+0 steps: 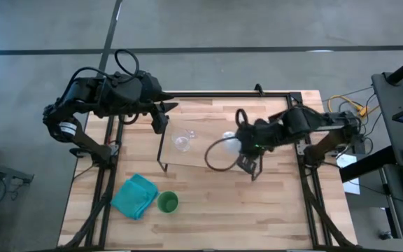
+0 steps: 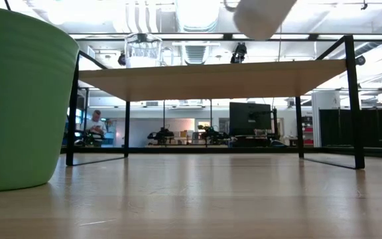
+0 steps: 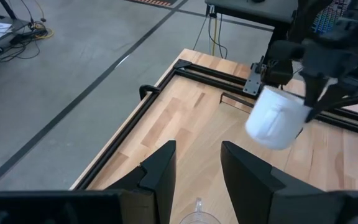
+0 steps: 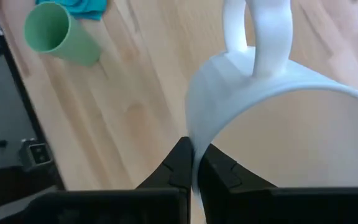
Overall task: Stack small to large cups/mugs on shelf
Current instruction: Put the white cup on the shelf
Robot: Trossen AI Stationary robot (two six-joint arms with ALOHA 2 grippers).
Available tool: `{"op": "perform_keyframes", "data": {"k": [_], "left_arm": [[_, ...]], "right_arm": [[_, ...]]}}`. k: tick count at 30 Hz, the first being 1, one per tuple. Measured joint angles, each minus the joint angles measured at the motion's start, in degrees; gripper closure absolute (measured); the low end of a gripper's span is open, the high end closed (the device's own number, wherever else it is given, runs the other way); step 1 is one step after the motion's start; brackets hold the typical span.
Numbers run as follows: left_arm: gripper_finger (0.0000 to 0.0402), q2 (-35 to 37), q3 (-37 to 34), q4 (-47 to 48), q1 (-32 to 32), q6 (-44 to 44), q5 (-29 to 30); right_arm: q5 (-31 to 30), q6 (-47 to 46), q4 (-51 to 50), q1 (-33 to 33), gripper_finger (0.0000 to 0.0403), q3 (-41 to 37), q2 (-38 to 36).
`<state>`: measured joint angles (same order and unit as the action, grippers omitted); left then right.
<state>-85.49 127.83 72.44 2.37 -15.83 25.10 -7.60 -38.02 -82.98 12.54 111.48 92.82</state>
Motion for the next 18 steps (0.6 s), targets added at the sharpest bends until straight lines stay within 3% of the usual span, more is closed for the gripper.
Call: {"op": "perform_keyframes", "data": {"k": [5,13,18], "left_arm": [[0.0288,0.0,-0.57,-0.08,0.0,0.06,0.02],[0.0288,0.0,-0.72,0.07,-0.02,0.24,0.02],[0.0288,0.0,-0.72,0.07,-0.02,1.65,0.04]], "right_arm": [[2.29,9.17,1.41,-2.73,0.0394,6.1,7.02],[5.94,22.84,-7.47,-3.98,0.0394,21.31,18.39],[8.13,30.64,-6.44,-4.08,0.0394,23.23,19.99]]}}
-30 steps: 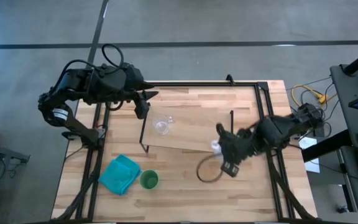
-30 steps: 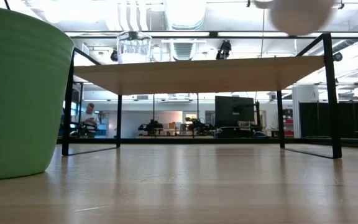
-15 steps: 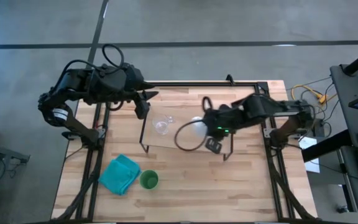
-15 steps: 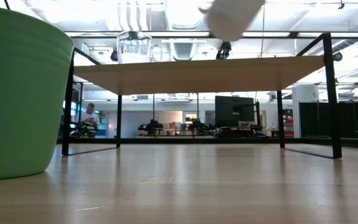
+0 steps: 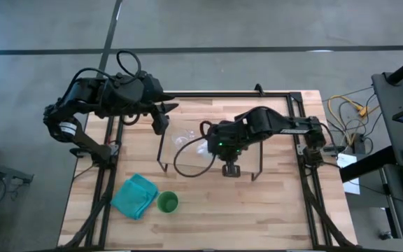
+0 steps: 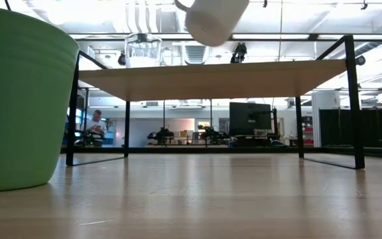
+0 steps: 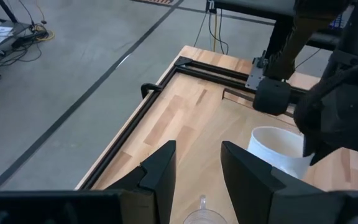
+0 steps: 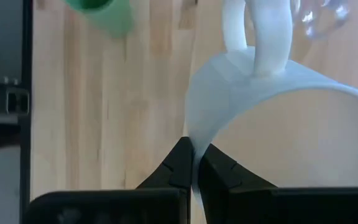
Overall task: Stack small to large cups/mugs on shelf
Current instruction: Put the white cup on the shelf
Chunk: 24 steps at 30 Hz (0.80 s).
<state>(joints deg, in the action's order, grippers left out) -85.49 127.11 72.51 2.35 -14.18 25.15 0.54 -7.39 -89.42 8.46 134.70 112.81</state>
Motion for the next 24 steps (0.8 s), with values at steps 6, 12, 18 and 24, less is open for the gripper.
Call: {"op": "perform_keyframes", "data": {"k": [6,12,18,24], "left_arm": [[0.0288,0.02,0.0,0.04,0.0,0.08,0.0],[0.0288,0.02,0.0,0.04,0.0,-0.01,-0.01],[0.0288,0.02,0.0,0.02,0.0,-0.32,0.0],[0.0288,0.02,0.0,0.02,0.0,-0.36,0.0]], "right_arm": [[-0.6,1.2,-0.58,-1.01,0.0394,-0.93,-0.02],[-2.08,-0.04,-0.58,-2.84,0.0394,-0.95,0.4],[-1.88,-1.43,-0.55,-4.22,0.0394,-1.39,2.62],[-1.62,-3.42,-0.6,-4.43,0.0394,-1.72,3.78]]}}
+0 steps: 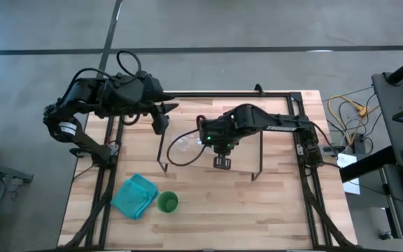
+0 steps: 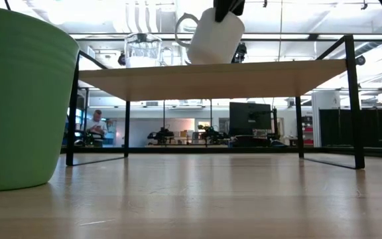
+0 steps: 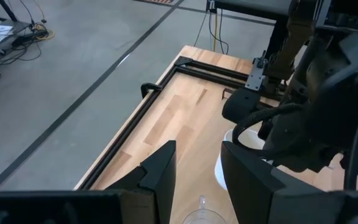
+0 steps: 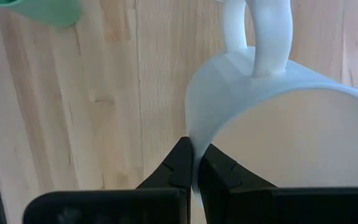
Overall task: Stack small to large cups/mugs on shelf
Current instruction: Put the white cup on the shelf
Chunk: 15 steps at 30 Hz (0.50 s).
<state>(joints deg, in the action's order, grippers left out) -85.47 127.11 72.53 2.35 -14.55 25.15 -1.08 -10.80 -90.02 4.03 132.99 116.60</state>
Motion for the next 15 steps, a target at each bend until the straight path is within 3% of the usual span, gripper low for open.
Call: {"op": "perform_keyframes", "data": {"k": [15], "left_arm": [[0.0288,0.0,0.0,0.0,0.0,0.0,0.02]], "right_arm": [[4.19,-7.47,0.01,-1.09,0.0394,-0.54,0.28]]}}
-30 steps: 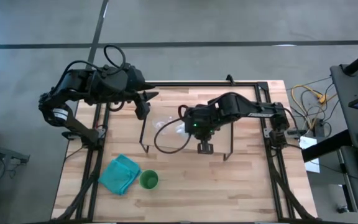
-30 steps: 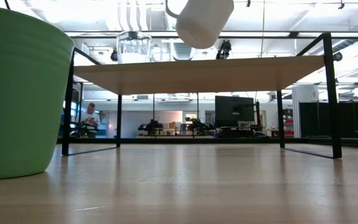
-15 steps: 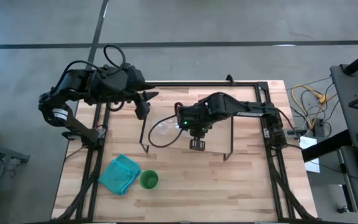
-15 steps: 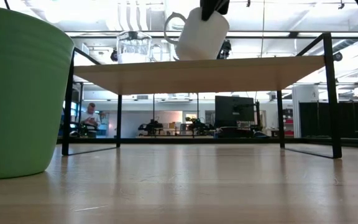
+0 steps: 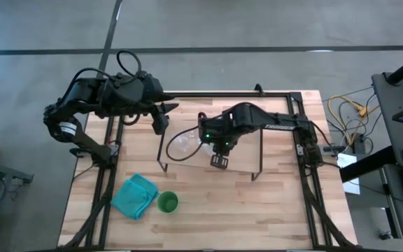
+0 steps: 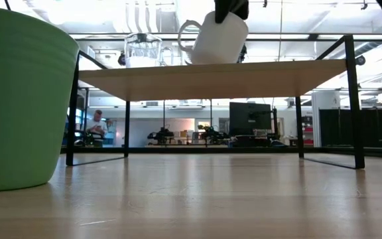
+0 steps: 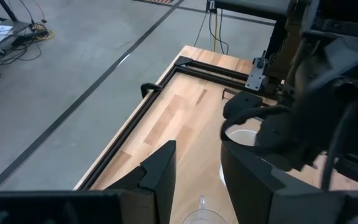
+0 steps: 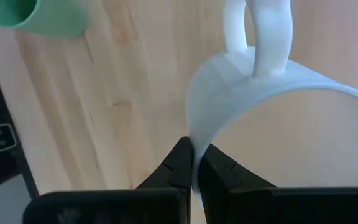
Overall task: Stack small to large cups/mugs on shelf
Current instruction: Put the white cup on the shelf
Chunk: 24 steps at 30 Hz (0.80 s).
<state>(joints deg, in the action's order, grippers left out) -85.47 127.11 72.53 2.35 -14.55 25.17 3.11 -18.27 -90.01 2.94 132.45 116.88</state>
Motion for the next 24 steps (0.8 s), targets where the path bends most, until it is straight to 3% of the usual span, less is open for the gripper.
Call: {"op": "perform_keyframes", "data": {"k": [12,24], "left_arm": [[0.0288,0.0,0.0,0.0,0.0,0.0,-0.02],[0.0288,0.0,-0.02,0.0,0.0,0.35,0.0]], "right_arm": [[0.31,5.58,0.05,-0.22,0.0389,-2.08,-0.11],[-0.15,7.34,1.11,-0.27,0.0315,-2.08,-0.07]]}}
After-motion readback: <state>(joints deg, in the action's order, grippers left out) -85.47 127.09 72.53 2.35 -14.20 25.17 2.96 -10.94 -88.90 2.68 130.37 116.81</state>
